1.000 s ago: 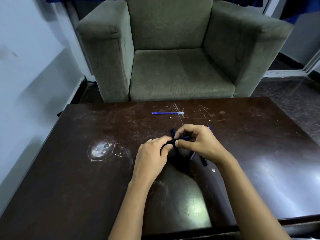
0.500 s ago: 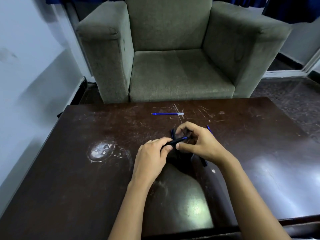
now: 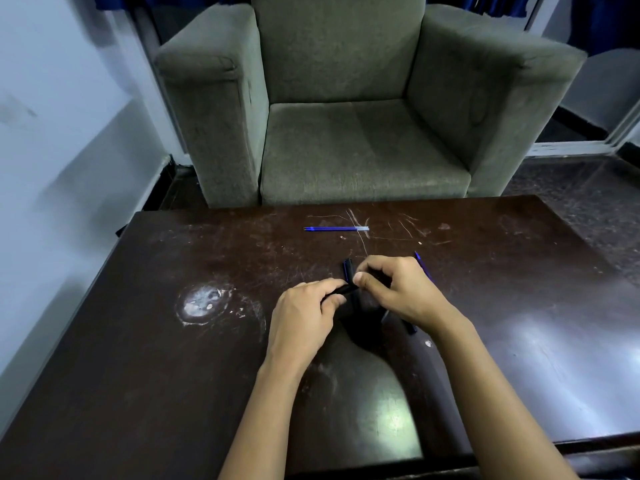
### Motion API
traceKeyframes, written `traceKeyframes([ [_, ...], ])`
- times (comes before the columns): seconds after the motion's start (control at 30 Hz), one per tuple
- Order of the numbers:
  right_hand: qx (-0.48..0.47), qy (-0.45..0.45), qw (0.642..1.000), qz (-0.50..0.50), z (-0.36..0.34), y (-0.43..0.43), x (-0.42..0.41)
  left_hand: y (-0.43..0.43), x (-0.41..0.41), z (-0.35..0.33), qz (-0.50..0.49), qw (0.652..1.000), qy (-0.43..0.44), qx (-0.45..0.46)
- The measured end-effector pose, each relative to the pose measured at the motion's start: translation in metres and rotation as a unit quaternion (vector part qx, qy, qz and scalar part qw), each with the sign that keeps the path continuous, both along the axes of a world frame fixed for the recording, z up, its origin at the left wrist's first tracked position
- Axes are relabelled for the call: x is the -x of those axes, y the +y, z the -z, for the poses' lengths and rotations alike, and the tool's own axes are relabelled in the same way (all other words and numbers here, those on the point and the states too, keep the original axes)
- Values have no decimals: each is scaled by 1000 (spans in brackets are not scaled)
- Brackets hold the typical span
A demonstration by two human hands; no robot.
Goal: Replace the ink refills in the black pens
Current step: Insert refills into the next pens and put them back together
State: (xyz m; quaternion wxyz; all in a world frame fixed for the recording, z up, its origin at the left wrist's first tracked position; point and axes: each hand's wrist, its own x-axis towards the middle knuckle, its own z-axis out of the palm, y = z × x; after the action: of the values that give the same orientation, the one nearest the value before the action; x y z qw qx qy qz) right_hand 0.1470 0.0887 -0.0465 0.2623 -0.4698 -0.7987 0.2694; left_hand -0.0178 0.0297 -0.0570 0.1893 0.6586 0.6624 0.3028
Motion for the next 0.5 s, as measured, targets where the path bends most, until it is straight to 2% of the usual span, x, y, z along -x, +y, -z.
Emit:
traceKeyframes([
  [0.1,-3,-55,998,5,-2,0,7,-2,1,-4,-17,999,20,-26],
  [0.17,11,-61,998,8,-4,-2,11,-3,1,-4,-19,997,32,-62],
  [0.3,105,-64,992,20,-9,-3,12,-3,2,1,-14,989,78,-126],
  [0.37,138,-75,987,36,-12,-1,7,-4,-2,0,-26,992,73,-95],
  [0.5,88,-42,971,217,-19,2,-13,-1,-3,2,-85,996,-18,-15],
])
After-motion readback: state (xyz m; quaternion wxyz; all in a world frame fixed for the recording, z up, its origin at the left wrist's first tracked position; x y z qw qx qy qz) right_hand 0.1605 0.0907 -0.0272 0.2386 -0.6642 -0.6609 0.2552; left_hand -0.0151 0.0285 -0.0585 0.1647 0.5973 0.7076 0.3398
